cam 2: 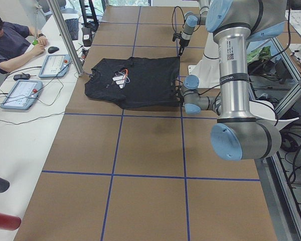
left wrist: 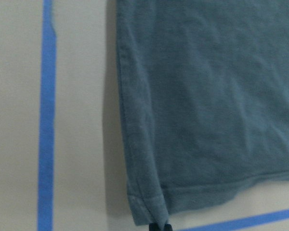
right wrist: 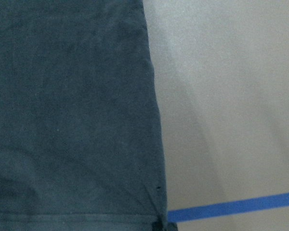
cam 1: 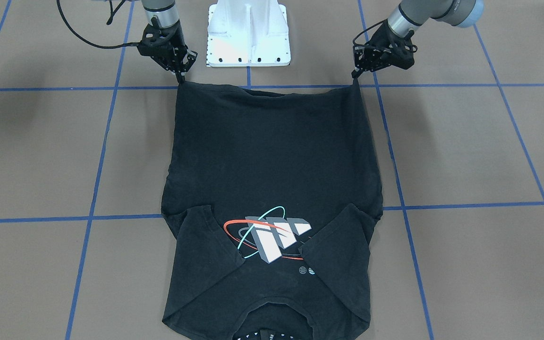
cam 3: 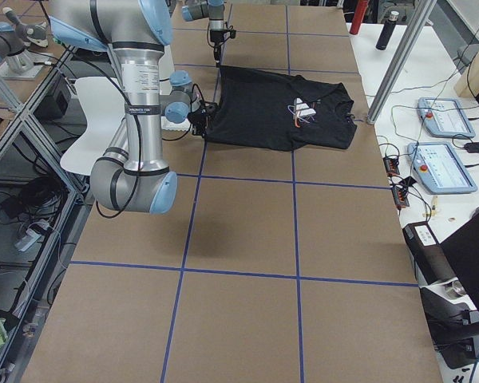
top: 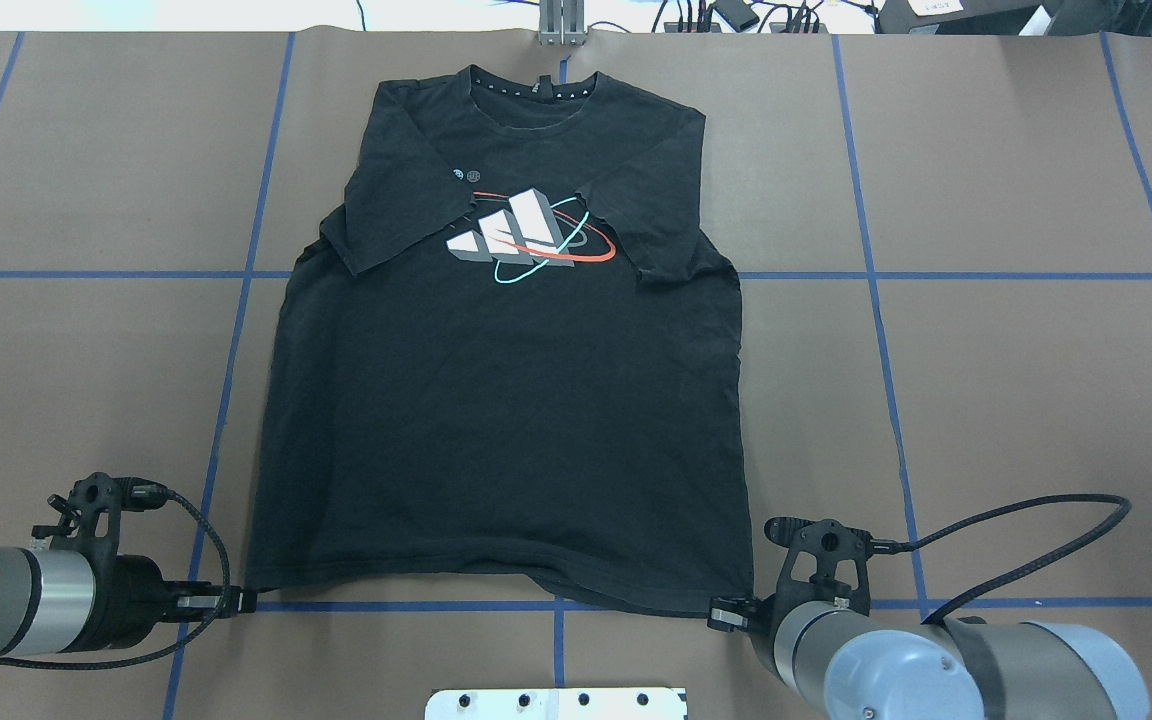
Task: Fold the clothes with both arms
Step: 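Lift the hem with both grippers and carry it over the shirt toward the collar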
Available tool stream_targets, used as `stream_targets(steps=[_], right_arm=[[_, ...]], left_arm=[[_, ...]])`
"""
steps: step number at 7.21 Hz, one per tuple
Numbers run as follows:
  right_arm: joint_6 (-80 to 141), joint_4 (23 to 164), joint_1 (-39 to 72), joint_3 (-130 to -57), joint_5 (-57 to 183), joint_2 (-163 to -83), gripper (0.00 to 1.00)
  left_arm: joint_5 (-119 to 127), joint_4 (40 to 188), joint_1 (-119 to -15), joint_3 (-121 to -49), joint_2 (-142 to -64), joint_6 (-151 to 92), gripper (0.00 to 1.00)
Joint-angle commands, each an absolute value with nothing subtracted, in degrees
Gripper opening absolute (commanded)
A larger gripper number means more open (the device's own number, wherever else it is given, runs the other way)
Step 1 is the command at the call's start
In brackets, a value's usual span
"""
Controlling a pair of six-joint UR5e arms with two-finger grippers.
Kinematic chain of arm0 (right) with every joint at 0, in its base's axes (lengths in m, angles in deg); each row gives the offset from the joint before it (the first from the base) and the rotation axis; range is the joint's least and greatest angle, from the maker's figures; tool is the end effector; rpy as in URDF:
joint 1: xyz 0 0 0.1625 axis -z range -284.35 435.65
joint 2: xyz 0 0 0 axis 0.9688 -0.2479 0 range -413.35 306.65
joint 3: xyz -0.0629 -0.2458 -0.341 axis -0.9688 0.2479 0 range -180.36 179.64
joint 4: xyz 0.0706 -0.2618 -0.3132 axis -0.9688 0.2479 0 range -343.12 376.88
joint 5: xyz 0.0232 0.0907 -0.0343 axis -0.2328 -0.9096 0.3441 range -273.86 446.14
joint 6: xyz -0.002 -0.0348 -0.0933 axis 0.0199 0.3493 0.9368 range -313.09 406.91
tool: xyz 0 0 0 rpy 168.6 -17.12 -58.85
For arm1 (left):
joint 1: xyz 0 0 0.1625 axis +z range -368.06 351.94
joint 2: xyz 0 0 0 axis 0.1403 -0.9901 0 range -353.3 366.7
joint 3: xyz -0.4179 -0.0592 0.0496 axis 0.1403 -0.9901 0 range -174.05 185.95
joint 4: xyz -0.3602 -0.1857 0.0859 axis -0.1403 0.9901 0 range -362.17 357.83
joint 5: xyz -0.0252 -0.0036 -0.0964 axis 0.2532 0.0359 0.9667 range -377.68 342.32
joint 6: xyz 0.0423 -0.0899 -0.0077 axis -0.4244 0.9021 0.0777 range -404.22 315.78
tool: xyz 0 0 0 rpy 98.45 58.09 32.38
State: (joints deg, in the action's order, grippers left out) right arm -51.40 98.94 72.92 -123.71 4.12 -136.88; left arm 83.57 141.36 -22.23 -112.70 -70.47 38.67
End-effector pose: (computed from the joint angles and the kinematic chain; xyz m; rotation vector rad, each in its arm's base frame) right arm -0.4816 -0.1702 0.3262 0.0907 -0.8397 0.2390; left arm 0.3693 -0.2107 0.4112 0.0538 1.2164 0.0112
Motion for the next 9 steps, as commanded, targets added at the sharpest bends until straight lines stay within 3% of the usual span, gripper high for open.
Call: stream_targets(steps=[1,5,7,9], right_arm=[[-50.40,98.89,75.10,-131.45,-1.72,-141.75,0.00],[-50.47,98.97,85.49,-143.43,-1.92,-148.71,0.00],[-50.48,99.94,78.24,-143.98,-2.01,-149.07,0.00],[-50.48,102.47,71.63,-143.19,-1.66,-148.02,0.00]], left_arm=[[90.46,141.79,-21.95,-119.61,-66.98,38.75,0.00],[101.41,157.21,-18.62,-124.30,-56.17,38.75,0.00],[100.97,157.61,-19.57,-123.61,-58.93,43.40,0.00],[100.27,157.35,-27.00,-120.90,-62.36,43.41,0.00]])
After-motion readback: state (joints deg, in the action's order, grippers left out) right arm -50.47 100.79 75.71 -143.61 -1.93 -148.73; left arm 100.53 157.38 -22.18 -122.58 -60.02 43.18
